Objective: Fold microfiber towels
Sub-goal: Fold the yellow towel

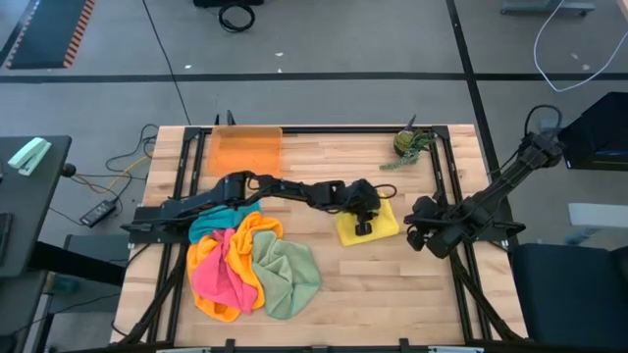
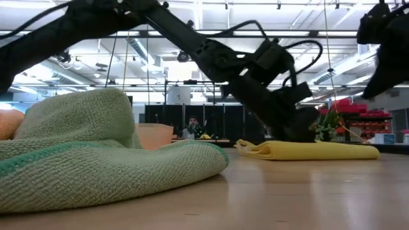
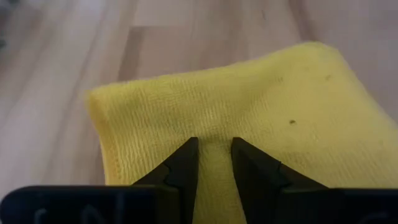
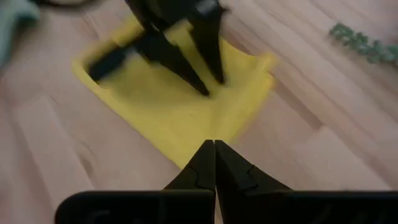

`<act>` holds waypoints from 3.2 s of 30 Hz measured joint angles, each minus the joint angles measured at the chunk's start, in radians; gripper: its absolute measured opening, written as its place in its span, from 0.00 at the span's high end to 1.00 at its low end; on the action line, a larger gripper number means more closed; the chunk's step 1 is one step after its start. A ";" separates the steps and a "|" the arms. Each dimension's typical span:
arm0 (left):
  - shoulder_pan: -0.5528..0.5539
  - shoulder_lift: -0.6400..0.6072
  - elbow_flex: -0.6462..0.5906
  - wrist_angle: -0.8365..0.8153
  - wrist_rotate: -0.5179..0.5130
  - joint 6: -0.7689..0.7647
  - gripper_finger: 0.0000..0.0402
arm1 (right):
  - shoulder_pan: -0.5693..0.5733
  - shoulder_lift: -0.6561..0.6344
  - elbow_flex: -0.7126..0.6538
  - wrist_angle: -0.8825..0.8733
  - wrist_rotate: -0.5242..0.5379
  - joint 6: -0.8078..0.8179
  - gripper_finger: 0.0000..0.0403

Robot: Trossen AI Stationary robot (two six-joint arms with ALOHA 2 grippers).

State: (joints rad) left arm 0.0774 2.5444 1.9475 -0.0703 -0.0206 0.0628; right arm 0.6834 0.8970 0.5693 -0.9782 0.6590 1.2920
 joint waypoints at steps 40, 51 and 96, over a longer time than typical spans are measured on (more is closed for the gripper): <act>0.061 -0.396 0.020 -0.723 -0.410 -0.225 0.73 | -0.731 0.235 -0.200 1.051 -0.346 -0.742 0.99; -0.044 -0.663 0.015 -1.316 -0.787 -0.499 0.73 | -0.829 0.572 -0.130 1.210 -0.396 -0.864 0.99; -0.411 -1.471 -1.248 -0.281 -0.696 -0.623 0.88 | -0.897 0.713 0.286 0.944 -0.673 -1.080 0.99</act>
State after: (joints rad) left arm -0.3332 1.0733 0.6999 -0.3510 -0.7163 -0.5603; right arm -0.2133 1.6096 0.8554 -0.0340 -0.0137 0.2122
